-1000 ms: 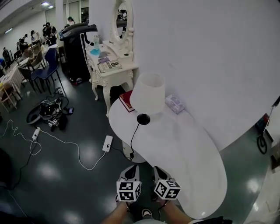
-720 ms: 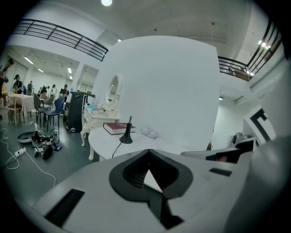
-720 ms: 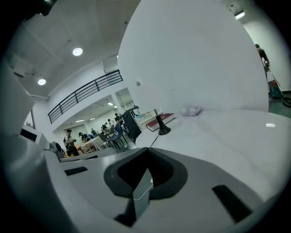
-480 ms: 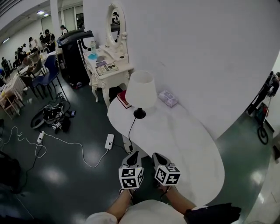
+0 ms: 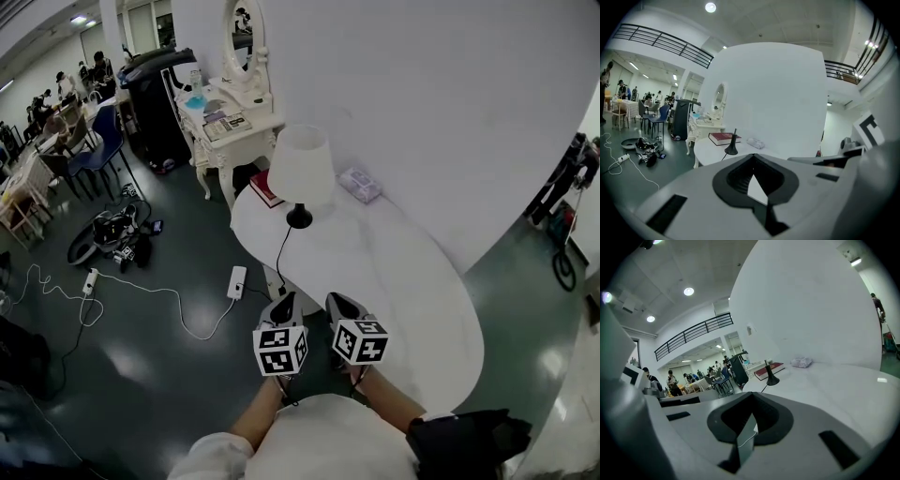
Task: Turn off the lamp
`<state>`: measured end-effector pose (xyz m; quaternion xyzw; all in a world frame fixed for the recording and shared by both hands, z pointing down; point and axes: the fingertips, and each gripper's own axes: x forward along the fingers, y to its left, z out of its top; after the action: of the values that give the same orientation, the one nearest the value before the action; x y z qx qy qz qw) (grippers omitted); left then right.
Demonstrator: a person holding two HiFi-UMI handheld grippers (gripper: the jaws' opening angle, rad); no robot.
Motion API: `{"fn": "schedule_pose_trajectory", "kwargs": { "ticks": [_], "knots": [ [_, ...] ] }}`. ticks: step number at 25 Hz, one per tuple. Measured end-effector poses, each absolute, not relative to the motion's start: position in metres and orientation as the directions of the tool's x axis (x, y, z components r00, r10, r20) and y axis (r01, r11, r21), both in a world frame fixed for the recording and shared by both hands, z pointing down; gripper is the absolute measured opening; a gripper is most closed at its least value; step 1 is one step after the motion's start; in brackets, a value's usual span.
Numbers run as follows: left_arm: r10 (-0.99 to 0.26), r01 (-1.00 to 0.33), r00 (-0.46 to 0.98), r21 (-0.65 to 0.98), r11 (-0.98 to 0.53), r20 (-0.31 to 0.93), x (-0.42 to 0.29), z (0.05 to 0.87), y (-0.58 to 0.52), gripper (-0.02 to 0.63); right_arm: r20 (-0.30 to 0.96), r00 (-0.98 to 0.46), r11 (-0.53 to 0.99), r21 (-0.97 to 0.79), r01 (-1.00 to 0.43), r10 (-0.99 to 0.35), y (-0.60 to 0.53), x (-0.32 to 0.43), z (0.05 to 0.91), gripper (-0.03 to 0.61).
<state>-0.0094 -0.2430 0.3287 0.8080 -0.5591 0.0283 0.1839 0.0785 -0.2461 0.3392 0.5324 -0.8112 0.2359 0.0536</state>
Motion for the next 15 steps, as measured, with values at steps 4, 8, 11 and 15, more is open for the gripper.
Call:
{"fn": "schedule_pose_trajectory", "kwargs": {
  "ticks": [4, 8, 11, 15],
  "knots": [
    [-0.891, -0.913, 0.379, 0.255, -0.317, 0.249, -0.0095, 0.3249, -0.2462, 0.009, 0.34, -0.422, 0.317, -0.324, -0.891, -0.84, -0.2504, 0.0769, 0.3383, -0.002],
    [-0.886, -0.912, 0.387, 0.245, -0.328, 0.254, -0.011, 0.3254, -0.248, 0.009, 0.335, -0.411, 0.309, -0.318, -0.896, -0.847, -0.2538, 0.0741, 0.3372, -0.002],
    [-0.883, -0.911, 0.393, 0.243, -0.334, 0.257, -0.0115, 0.3279, -0.2495, 0.009, 0.332, -0.407, 0.313, -0.303, -0.9, -0.851, -0.2543, 0.0712, 0.3367, -0.002],
    [-0.878, -0.908, 0.4, 0.242, -0.342, 0.263, -0.0095, 0.332, -0.2505, 0.009, 0.341, -0.416, 0.316, -0.312, -0.896, -0.843, -0.2552, 0.0681, 0.3405, -0.002]
  ]
}}
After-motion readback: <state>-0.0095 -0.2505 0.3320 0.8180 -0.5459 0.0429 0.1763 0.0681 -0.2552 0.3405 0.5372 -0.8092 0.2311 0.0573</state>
